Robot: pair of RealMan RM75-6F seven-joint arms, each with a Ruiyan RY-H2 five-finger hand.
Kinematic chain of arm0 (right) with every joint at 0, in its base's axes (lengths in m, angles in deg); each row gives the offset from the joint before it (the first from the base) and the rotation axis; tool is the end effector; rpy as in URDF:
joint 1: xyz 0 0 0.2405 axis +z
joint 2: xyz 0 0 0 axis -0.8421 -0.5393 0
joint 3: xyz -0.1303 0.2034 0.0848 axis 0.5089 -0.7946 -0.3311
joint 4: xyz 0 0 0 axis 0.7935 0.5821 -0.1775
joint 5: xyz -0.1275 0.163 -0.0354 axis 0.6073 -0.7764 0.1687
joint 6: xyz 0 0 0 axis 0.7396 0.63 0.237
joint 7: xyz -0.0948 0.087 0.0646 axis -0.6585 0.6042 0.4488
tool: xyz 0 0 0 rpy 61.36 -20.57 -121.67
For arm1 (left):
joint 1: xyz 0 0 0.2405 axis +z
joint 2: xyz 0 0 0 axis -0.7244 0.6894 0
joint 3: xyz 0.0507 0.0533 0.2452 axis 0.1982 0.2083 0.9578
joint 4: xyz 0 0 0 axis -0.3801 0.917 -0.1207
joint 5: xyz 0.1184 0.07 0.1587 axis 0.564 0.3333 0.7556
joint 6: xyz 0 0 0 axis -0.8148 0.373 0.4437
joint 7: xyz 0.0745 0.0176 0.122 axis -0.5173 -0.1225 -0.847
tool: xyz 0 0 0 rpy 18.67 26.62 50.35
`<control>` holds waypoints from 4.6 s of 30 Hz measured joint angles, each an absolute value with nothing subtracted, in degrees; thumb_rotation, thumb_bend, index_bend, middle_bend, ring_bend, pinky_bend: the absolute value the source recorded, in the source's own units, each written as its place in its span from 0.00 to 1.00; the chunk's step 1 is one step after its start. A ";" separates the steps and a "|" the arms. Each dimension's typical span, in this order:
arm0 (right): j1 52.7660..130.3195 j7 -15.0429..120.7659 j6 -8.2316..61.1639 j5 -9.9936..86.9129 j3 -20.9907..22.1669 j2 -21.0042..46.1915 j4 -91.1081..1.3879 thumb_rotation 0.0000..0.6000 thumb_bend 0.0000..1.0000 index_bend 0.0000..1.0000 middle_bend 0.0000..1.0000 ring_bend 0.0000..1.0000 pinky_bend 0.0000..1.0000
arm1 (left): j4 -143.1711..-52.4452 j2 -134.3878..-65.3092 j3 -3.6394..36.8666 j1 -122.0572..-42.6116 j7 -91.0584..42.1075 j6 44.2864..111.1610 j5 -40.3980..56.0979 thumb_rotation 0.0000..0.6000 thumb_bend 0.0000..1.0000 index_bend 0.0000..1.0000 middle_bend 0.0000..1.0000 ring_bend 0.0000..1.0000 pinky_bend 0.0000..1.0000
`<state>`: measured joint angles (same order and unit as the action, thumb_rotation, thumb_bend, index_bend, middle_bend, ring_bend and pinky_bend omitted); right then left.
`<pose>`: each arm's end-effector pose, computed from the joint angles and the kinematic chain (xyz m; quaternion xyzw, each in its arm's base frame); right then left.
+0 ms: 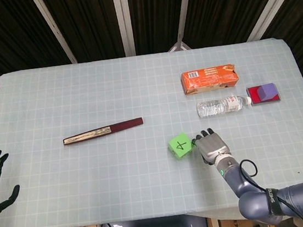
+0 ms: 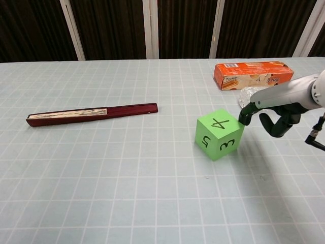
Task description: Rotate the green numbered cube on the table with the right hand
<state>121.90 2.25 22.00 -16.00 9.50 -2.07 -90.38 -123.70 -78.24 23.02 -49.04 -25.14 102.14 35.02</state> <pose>-0.1140 -0.2977 0.0364 0.7856 -0.4420 0.1089 0.4191 -0.2925 0.1641 0.1675 -0.5829 -0.3898 -0.4108 0.5827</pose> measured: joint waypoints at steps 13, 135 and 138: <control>121.35 3.39 22.51 -12.52 11.89 -2.88 -93.13 1.00 0.99 0.23 0.18 0.08 0.00 | -123.76 -78.26 23.12 -49.05 -25.23 102.10 35.20 1.00 0.44 0.09 0.00 0.00 0.04; 130.45 33.19 8.69 -23.30 -1.52 8.48 -83.78 1.00 0.99 0.23 0.19 0.16 0.00 | -123.89 -76.64 23.31 -49.42 -21.48 101.05 34.88 1.00 0.44 0.09 0.00 0.00 0.04; 130.32 33.16 8.69 -23.03 -0.91 7.12 -85.08 1.00 0.99 0.23 0.19 0.17 0.00 | -123.86 -76.66 23.25 -49.49 -21.50 100.88 34.68 1.00 0.44 0.09 0.00 0.00 0.04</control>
